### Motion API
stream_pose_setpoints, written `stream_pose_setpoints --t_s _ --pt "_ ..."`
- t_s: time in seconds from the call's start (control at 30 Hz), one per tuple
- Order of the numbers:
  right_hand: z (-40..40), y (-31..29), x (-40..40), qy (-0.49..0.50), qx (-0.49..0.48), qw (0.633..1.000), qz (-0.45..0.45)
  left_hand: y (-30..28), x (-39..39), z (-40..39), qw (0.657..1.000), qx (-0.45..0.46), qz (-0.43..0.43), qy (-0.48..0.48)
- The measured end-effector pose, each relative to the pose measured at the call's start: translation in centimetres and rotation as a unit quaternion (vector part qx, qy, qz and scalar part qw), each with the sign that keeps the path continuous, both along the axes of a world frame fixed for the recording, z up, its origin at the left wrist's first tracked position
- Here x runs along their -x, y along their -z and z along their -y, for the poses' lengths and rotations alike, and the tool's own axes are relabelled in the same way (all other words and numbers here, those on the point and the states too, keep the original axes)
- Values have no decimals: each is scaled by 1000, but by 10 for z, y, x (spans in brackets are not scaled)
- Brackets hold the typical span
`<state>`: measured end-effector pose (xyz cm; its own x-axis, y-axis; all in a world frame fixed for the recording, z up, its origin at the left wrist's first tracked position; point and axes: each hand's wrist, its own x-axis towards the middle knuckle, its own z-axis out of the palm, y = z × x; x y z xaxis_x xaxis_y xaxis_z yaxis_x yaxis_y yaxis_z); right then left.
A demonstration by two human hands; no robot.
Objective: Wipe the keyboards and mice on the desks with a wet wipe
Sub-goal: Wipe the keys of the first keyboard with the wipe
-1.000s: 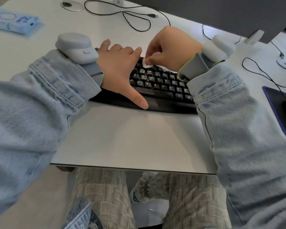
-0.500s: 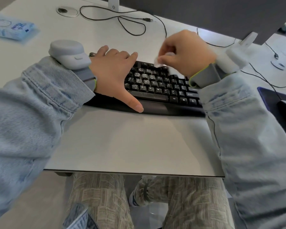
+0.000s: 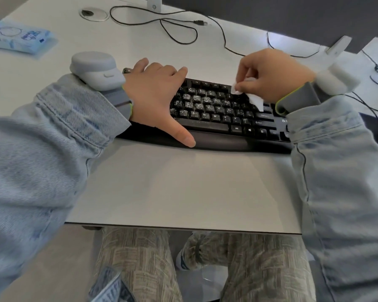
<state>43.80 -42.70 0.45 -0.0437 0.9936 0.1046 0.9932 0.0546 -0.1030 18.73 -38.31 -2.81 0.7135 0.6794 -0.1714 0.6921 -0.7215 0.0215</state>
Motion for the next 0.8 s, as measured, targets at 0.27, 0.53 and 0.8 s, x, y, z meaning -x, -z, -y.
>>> stream_pose_setpoints --t_s 0.27,0.53,0.8 --pt "17 -4 -5 -23 -40 996 -71 -1 -2 0 1000 -5 -3 11" --pt "9 7 8 -38 -45 998 -12 0 -4 1 1000 -2 4 9" --pt "12 9 15 -66 -50 996 -42 0 -3 1 1000 -9 2 11"
